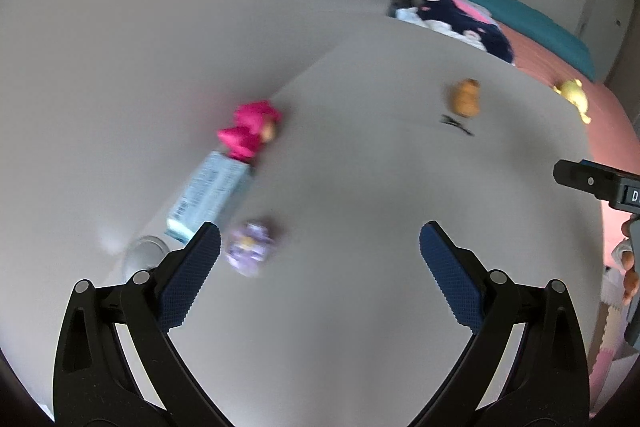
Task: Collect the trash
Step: 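Move both tools back over the desk toward the packet and teddy bear, then grasp the blue packet with the left tool while the right tool grasps the brown teddy bear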
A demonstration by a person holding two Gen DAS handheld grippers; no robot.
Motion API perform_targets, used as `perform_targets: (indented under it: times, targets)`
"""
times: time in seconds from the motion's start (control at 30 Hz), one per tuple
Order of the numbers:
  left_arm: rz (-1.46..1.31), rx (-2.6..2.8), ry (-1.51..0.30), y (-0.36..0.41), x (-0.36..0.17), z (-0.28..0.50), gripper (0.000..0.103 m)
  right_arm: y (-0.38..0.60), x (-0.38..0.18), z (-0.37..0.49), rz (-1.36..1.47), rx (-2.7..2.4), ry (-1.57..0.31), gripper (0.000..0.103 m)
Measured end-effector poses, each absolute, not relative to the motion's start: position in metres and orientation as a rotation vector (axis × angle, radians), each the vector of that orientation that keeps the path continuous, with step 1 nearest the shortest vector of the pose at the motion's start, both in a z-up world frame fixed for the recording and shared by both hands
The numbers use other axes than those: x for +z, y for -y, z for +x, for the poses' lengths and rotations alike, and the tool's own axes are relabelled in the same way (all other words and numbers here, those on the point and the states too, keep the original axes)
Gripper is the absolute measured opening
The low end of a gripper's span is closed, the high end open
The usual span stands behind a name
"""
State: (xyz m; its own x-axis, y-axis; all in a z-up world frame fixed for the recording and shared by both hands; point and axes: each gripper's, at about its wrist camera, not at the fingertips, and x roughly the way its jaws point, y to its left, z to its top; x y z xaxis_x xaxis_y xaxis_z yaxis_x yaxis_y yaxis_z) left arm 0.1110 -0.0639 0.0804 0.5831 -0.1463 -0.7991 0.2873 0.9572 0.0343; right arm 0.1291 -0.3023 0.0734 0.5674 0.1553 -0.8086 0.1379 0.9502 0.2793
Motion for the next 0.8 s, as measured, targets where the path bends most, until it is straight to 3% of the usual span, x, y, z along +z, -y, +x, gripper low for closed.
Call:
perform_targets:
  times: [0.17,0.8]
  targets:
    - [0.126,-0.243,-0.93,0.037,0.07,0.136,0.091,0.285,0.064,0.167,0.317,0.017,-0.97,0.101]
    - [0.146,-0.213,-0.962,0.009,0.044,0.173,0.091,0.244,0.041,0.247,0.21,-0.036,-0.984,0.095]
